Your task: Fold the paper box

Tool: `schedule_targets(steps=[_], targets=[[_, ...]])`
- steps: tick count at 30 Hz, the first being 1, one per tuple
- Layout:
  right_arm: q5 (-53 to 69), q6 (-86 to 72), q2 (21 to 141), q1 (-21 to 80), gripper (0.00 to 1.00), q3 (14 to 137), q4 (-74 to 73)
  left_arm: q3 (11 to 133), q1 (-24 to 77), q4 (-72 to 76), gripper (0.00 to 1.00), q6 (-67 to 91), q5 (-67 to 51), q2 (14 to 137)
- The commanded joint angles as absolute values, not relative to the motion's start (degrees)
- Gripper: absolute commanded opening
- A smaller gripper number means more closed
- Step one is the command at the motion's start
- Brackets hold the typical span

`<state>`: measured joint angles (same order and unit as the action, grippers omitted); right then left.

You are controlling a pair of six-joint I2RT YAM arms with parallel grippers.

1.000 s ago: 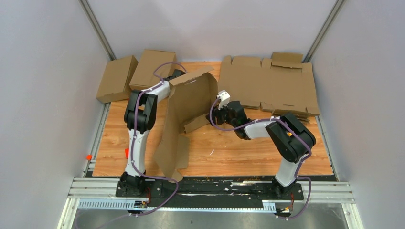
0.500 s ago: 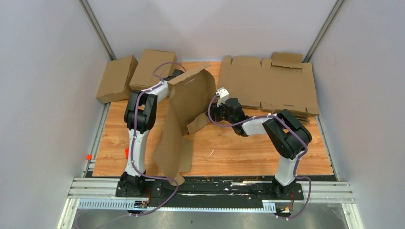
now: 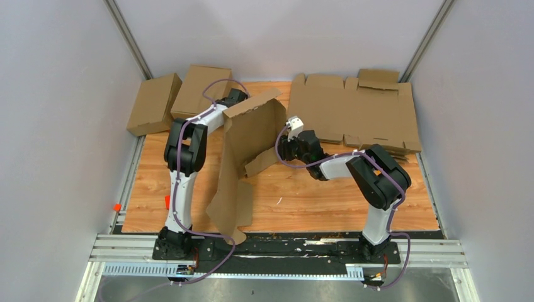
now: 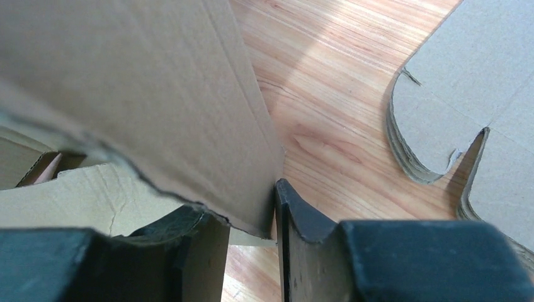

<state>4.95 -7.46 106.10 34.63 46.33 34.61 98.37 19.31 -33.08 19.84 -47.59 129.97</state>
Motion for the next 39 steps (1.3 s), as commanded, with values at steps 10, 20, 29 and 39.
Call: schedule_targets(steps=[10, 20, 29, 39], targets=[[4.5, -8.2, 105.5, 35.2, 0.30, 44.6, 35.9, 95.7, 10.0, -25.5, 0.60, 27.2, -37.5, 112.3], [1.9, -6.8, 105.0, 35.5, 0.30, 44.1, 35.6, 76.9, 2.0, -28.8, 0.86, 27.0, -12.7, 80.3], [2.8, -7.1, 106.0, 35.6, 0.31, 44.8, 35.6, 54.1, 3.4, -30.6, 0.95, 28.7, -13.0, 43.2], [6.7, -7.5, 104.5, 35.3, 0.55, 45.2, 35.6, 47.5, 6.2, -22.8, 1.00, 32.5, -19.5, 47.4]])
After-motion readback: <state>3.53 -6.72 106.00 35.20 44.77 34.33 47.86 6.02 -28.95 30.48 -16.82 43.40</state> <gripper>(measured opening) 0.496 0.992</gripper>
